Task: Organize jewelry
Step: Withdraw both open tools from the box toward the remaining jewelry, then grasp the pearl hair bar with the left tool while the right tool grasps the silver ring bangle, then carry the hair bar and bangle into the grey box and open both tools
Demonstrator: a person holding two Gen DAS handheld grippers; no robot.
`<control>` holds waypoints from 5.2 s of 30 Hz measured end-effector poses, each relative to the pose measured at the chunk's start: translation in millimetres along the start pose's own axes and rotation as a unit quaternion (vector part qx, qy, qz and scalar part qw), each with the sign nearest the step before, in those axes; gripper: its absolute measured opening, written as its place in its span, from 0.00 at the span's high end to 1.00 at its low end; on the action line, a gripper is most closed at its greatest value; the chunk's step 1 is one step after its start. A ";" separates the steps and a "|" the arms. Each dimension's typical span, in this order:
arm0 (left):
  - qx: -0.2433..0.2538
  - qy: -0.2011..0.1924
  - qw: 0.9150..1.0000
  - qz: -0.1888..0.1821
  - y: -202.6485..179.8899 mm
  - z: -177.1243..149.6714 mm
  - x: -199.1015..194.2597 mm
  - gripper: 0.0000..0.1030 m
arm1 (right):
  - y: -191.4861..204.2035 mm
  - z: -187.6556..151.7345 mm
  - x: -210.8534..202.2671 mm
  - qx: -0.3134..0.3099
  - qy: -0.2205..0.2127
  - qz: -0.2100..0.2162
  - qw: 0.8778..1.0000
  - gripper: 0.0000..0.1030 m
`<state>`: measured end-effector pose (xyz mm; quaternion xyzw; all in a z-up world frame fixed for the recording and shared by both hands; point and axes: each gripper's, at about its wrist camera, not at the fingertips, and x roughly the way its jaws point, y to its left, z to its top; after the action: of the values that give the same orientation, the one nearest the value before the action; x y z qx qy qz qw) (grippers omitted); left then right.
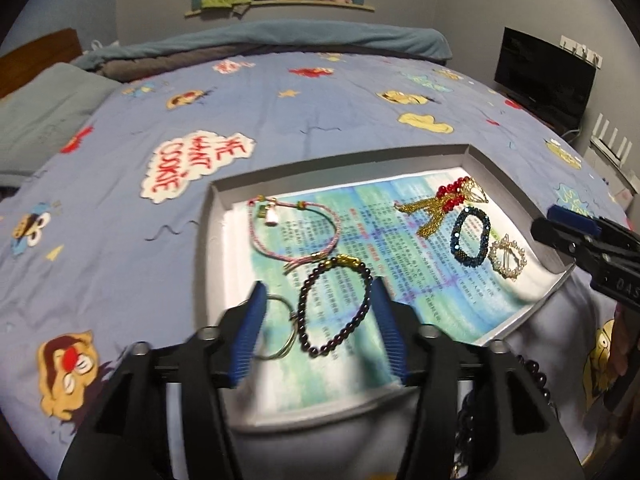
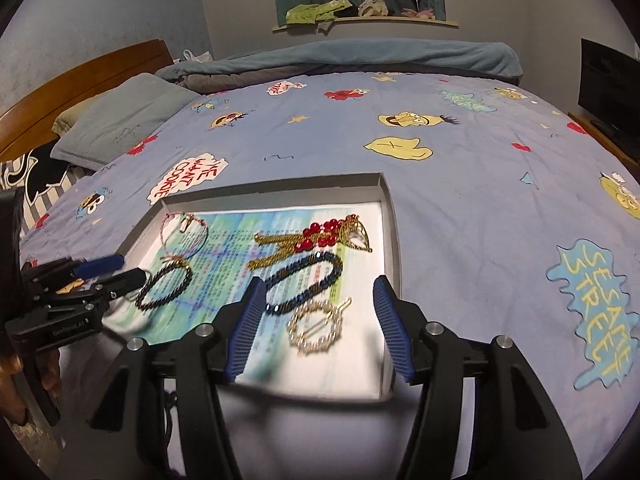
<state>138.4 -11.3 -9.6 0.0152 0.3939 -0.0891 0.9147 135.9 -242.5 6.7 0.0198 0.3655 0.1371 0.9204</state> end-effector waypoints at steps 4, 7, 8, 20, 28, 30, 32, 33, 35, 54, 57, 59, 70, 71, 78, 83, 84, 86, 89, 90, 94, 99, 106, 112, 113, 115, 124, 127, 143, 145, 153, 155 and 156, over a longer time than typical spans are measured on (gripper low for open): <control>-0.001 -0.004 1.000 0.013 1.7 -5.9 -12.3 0.33 | 4.7 -7.5 -12.2 -0.001 -0.003 -0.002 1.000 0.28; 0.002 -0.015 0.999 0.035 2.1 -12.0 -25.1 0.24 | 6.5 -13.4 -21.0 0.000 -0.006 -0.001 1.000 0.19; 0.002 -0.018 0.999 0.041 2.7 -14.1 -29.2 0.22 | 7.5 -15.1 -23.6 -0.002 -0.007 -0.005 1.000 0.16; -0.023 -0.035 0.998 0.051 10.1 -34.7 -65.5 0.10 | 18.7 -33.7 -57.3 -0.015 -0.033 -0.020 0.999 0.05; -0.016 -0.040 0.998 0.040 5.1 -53.7 -85.2 0.09 | 20.4 -46.4 -79.3 -0.015 -0.066 -0.031 0.997 0.05; -0.014 -0.037 0.999 0.037 3.8 -59.7 -87.3 0.09 | 20.0 -50.5 -82.1 -0.013 -0.067 -0.033 0.997 0.05; -0.014 -0.034 0.999 0.032 2.8 -67.7 -90.1 0.09 | 20.2 -56.9 -82.9 -0.017 -0.064 -0.038 0.997 0.05; -0.013 -0.033 0.999 0.029 1.9 -72.3 -91.3 0.09 | 20.7 -60.0 -82.2 -0.020 -0.058 -0.039 0.997 0.05; -0.012 -0.031 0.999 0.026 -0.4 -81.7 -93.0 0.09 | 21.9 -66.1 -82.5 -0.026 -0.056 -0.035 0.997 0.05; 0.026 -0.020 0.999 -0.005 -48.3 -131.7 -62.9 0.10 | 18.1 -119.0 -79.0 -0.039 -0.032 0.001 0.999 0.05; 0.033 -0.024 0.999 -0.003 -53.7 -132.1 -58.4 0.11 | 20.3 -120.8 -77.8 -0.045 -0.028 0.003 0.999 0.05; 0.036 -0.027 0.999 -0.003 -56.0 -132.3 -57.3 0.15 | 23.5 -122.0 -78.2 -0.057 -0.029 0.002 0.998 0.05; 0.043 -0.034 0.998 -0.008 -50.6 -133.4 -63.4 0.31 | 41.3 -133.3 -72.7 -0.094 -0.021 0.023 0.995 0.05; 0.041 -0.036 0.998 -0.008 -47.6 -133.0 -66.0 0.31 | 44.5 -134.7 -72.3 -0.097 -0.023 0.025 0.995 0.05; 0.021 -0.041 0.999 -0.006 -31.0 -130.0 -74.7 0.31 | 68.0 -148.6 -63.4 -0.125 -0.046 0.016 0.991 0.13; 0.012 -0.039 0.999 -0.007 -24.6 -130.8 -75.1 0.31 | 77.1 -151.9 -50.7 -0.149 -0.046 -0.018 0.988 0.27; 0.012 -0.039 0.999 -0.007 -24.1 -131.1 -74.8 0.31 | 77.3 -151.8 -49.3 -0.149 -0.045 -0.021 0.988 0.29; 0.011 -0.037 0.999 -0.008 -22.7 -132.0 -73.9 0.31 | 77.7 -151.1 -47.5 -0.149 -0.049 -0.022 0.987 0.33; 0.010 -0.033 0.999 -0.011 -22.0 -132.5 -72.3 0.31 | 79.2 -151.8 -46.5 -0.155 -0.053 -0.024 0.986 0.41; 0.010 -0.033 0.999 -0.012 -22.2 -132.7 -72.2 0.31 | 80.0 -152.7 -45.7 -0.159 -0.055 -0.025 0.985 0.44; 0.012 -0.031 0.999 -0.013 -22.8 -132.5 -71.4 0.31 | 84.3 -156.2 -46.2 -0.175 -0.055 -0.021 0.983 0.55; 0.012 -0.030 0.999 -0.014 -21.7 -132.9 -72.5 0.31 | 81.3 -156.8 -51.1 -0.169 -0.055 -0.012 0.984 0.55; 0.006 -0.039 0.999 -0.016 -17.8 -131.1 -78.1 0.31 | 73.5 -156.1 -67.9 -0.159 -0.061 -0.004 0.985 0.55; 0.001 -0.047 0.999 -0.023 -14.8 -128.1 -86.0 0.31 | 62.1 -148.5 -82.5 -0.138 -0.074 -0.004 0.988 0.55; 0.001 -0.050 0.999 -0.022 -14.5 -126.9 -87.8 0.31 | 60.3 -146.0 -84.6 -0.133 -0.077 -0.003 0.988 0.55; -0.001 -0.054 0.998 -0.023 -13.3 -122.8 -90.5 0.31 | 57.5 -140.2 -87.0 -0.127 -0.082 -0.003 0.988 0.55; 0.009 -0.074 0.997 -0.018 -14.7 -95.9 -96.5 0.31 | 56.6 -106.5 -83.4 -0.112 -0.094 0.002 0.989 0.55; 0.011 -0.079 0.997 -0.023 -14.8 -79.7 -94.3 0.31 | 58.7 -88.1 -77.8 -0.112 -0.101 0.000 0.989 0.55; -0.001 -0.066 0.997 -0.048 1.9 5.1 -26.1 0.31 | 58.3 -24.9 4.0 -0.083 -0.062 0.013 0.995 0.55; -0.002 -0.060 0.997 -0.050 3.0 16.2 -11.5 0.31 | 59.5 -23.9 11.8 -0.083 -0.054 0.017 0.995 0.55; -0.007 -0.018 0.998 -0.058 -0.8 49.2 39.6 0.31 | 61.0 -23.3 31.0 -0.083 -0.027 0.032 0.996 0.55; -0.013 -0.015 0.998 -0.056 -1.3 48.5 45.1 0.31 | 61.5 -22.0 34.6 -0.083 -0.019 0.030 0.996 0.55; -0.014 -0.013 0.998 -0.059 -2.0 46.5 47.4 0.31 | 62.1 -21.3 37.0 -0.083 -0.013 0.029 0.996 0.55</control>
<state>203.4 -25.0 -11.8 -0.0220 0.3830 -0.1372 0.9132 132.5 -174.3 -25.1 -0.0437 0.3405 0.1936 0.9191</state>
